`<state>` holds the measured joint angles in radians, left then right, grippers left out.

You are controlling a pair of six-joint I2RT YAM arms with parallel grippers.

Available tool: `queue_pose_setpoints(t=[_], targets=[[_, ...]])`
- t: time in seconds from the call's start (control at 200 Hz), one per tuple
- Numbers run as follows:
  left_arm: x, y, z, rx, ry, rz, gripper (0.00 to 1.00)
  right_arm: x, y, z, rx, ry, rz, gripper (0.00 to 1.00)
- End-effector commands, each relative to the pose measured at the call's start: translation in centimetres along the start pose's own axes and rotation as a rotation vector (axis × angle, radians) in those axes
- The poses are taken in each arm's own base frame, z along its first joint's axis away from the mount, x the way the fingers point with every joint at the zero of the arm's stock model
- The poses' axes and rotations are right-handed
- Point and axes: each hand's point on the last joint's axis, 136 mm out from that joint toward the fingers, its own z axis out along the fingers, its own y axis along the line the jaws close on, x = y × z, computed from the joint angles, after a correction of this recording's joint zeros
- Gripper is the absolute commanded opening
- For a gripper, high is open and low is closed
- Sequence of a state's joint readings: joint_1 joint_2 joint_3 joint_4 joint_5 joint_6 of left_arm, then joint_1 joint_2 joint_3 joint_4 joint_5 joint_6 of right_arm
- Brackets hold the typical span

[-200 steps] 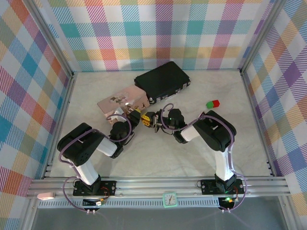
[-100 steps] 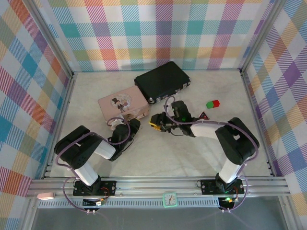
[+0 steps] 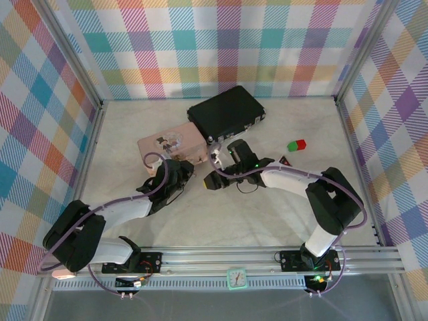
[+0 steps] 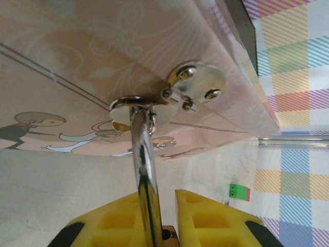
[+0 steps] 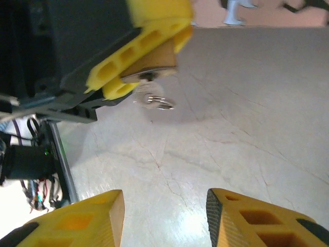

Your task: Unlock a padlock with a key

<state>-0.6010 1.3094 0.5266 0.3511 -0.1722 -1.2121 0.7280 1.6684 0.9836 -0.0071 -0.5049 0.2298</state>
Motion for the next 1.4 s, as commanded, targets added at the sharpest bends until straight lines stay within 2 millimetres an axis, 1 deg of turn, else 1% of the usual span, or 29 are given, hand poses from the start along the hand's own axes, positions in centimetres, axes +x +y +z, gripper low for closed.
queue_pose_setpoints(t=[0.0, 0.13, 0.31, 0.465, 0.565, 0.74, 0.835, 0.965, 1.15, 1.205, 1.28, 1.345, 1.395], targets=[[0.3, 0.6, -0.6, -0.071, 0.027, 0.021, 0.0, -1.2, 0.5, 0.6, -0.015, -0.076, -0.241, 0.46], [0.4, 0.7, -0.5, -0.085, 0.035, 0.018, 0.0, -1.6, 0.9, 1.6, -0.021, -0.101, -0.316, 0.43], [0.4, 0.5, -0.4, -0.082, 0.034, 0.009, 0.0, -2.2, 1.0, 2.8, -0.021, -0.12, -0.342, 0.36], [0.6, 0.4, -0.2, -0.08, 0.044, 0.0, 0.0, -1.9, 1.6, 3.7, -0.047, -0.122, -0.358, 0.36], [0.7, 0.3, -0.1, -0.074, 0.049, -0.012, 0.0, -1.7, 1.6, 4.2, -0.05, -0.123, -0.352, 0.36], [0.9, 0.3, 0.0, -0.068, 0.057, -0.024, 0.0, -1.9, 1.8, 5.1, -0.058, -0.133, -0.343, 0.34], [1.0, 0.2, 0.0, -0.064, 0.062, -0.028, 0.0, -2.1, 1.5, 5.5, -0.043, -0.143, -0.344, 0.33], [1.0, 0.0, -0.1, -0.055, 0.067, -0.034, 0.0, -2.6, 1.3, 5.5, -0.027, -0.161, -0.332, 0.26], [1.3, 0.5, -0.1, -0.063, 0.076, -0.04, 0.0, -3.7, 1.6, 5.0, -0.018, -0.204, -0.287, 0.18], [1.3, 0.7, -0.1, -0.065, 0.078, -0.044, 0.0, -3.9, 1.6, 4.9, -0.018, -0.211, -0.272, 0.12], [1.4, 0.8, -0.1, -0.062, 0.08, -0.047, 0.0, -3.8, 1.5, 5.1, -0.019, -0.201, -0.248, 0.0], [1.4, 0.8, -0.1, -0.06, 0.082, -0.045, 0.0, -3.7, 1.5, 5.3, -0.028, -0.196, -0.215, 0.0], [1.5, 0.7, -0.1, -0.053, 0.085, -0.031, 0.0, -3.9, 1.8, 5.2, -0.052, -0.198, -0.19, 0.0]])
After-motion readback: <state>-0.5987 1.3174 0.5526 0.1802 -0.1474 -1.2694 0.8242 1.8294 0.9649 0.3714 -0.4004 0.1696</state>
